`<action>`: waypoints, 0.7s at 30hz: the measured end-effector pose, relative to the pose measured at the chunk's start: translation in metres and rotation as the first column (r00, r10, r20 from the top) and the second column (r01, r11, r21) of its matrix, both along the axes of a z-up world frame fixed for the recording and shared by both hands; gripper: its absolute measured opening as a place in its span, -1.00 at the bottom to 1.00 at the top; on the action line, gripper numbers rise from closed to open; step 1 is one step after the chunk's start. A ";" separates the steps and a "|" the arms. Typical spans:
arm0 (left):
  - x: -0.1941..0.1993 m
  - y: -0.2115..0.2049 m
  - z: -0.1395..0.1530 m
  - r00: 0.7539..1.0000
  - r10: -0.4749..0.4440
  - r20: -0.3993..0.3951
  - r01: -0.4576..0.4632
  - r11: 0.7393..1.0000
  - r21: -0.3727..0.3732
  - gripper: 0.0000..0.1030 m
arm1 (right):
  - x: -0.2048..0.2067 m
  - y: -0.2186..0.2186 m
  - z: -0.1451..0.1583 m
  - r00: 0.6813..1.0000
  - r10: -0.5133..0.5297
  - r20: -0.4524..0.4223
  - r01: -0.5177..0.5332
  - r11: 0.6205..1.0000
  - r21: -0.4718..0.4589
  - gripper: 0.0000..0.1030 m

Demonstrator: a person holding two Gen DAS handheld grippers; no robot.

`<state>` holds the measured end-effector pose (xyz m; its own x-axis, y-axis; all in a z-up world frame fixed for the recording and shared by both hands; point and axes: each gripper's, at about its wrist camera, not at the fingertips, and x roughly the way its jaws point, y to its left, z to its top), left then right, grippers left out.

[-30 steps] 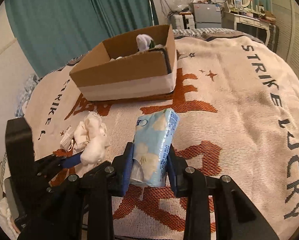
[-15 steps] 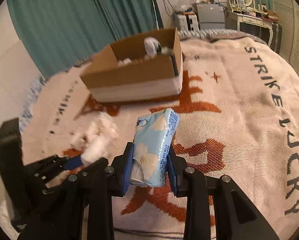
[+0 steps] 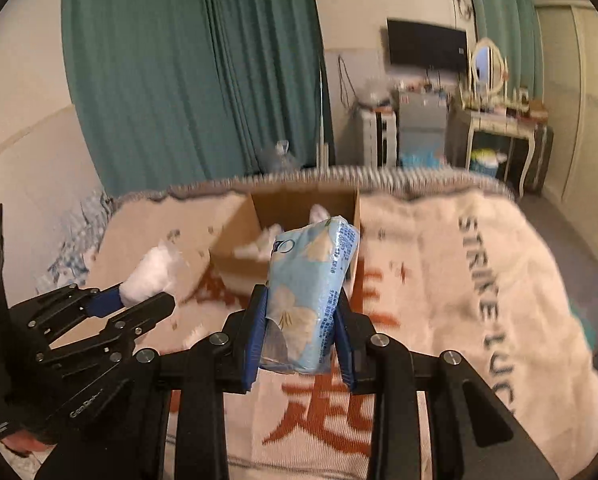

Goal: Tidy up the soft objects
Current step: 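Lower sock and blue tissue pack into the box and open both grippers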

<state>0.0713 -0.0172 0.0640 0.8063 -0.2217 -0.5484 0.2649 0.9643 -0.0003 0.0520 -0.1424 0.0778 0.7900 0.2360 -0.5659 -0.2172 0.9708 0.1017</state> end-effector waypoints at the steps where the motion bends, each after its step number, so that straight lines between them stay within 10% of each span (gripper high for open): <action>1: 0.005 0.002 0.008 1.000 -0.002 0.015 0.002 1.000 -0.009 -0.47 | 0.004 0.004 0.010 1.000 0.011 0.017 -0.011 1.000 0.003 -0.40; 11: 0.100 0.023 0.010 0.999 0.037 0.029 -0.036 0.999 -0.024 -0.47 | 0.093 0.036 0.036 0.997 0.062 0.054 -0.061 0.998 -0.028 -0.40; 21: 0.217 0.036 -0.074 0.996 0.034 -0.081 -0.036 0.999 -0.017 -0.47 | 0.228 0.053 -0.045 0.997 0.052 -0.060 -0.053 0.998 -0.025 -0.40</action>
